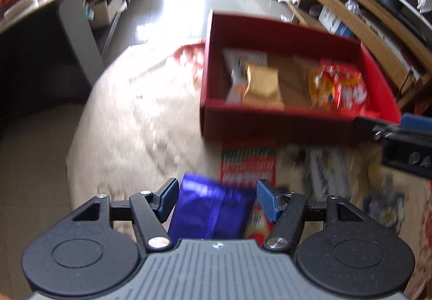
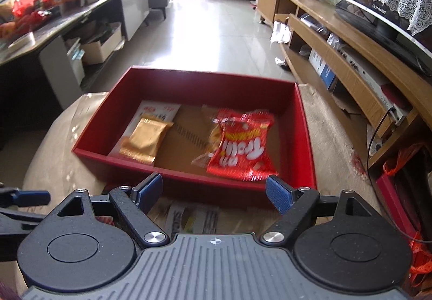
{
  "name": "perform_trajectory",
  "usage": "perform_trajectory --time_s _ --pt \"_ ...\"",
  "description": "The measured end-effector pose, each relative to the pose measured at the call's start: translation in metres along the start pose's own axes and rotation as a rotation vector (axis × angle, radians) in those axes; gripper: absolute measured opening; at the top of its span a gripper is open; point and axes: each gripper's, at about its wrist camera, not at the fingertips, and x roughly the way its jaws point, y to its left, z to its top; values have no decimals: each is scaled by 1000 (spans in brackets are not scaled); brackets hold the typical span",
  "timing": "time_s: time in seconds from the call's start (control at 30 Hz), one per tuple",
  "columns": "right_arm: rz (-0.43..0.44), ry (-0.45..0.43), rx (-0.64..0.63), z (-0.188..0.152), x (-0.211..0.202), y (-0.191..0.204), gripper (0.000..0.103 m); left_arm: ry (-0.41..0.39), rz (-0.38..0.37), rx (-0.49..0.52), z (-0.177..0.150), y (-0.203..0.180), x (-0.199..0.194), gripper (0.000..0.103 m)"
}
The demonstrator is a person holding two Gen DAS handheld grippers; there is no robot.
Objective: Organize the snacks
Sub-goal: 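Grasp the blue foil bag with left gripper while right grasps blue-white pouch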
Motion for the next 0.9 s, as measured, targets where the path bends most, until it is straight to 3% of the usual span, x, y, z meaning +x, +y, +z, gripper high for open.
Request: perform_trajectory --time_s 0.17,0.43,0.57,0.7,0.9 --pt "9 24 -8 -15 -6 1 88 46 3 -18 -19 9 13 60" --pt "9 64 12 -27 -5 -6 88 62 -26 -42 -23 11 22 76" --pt "-9 81 32 -30 -4 -20 88 66 -36 -36 -23 12 17 61" --pt "-33 97 65 -38 -6 -40 88 52 -45 -9 -30 8 6 39" --pt "-85 160 143 -60 -5 -74 89 61 -115 -50 -36 11 -9 24"
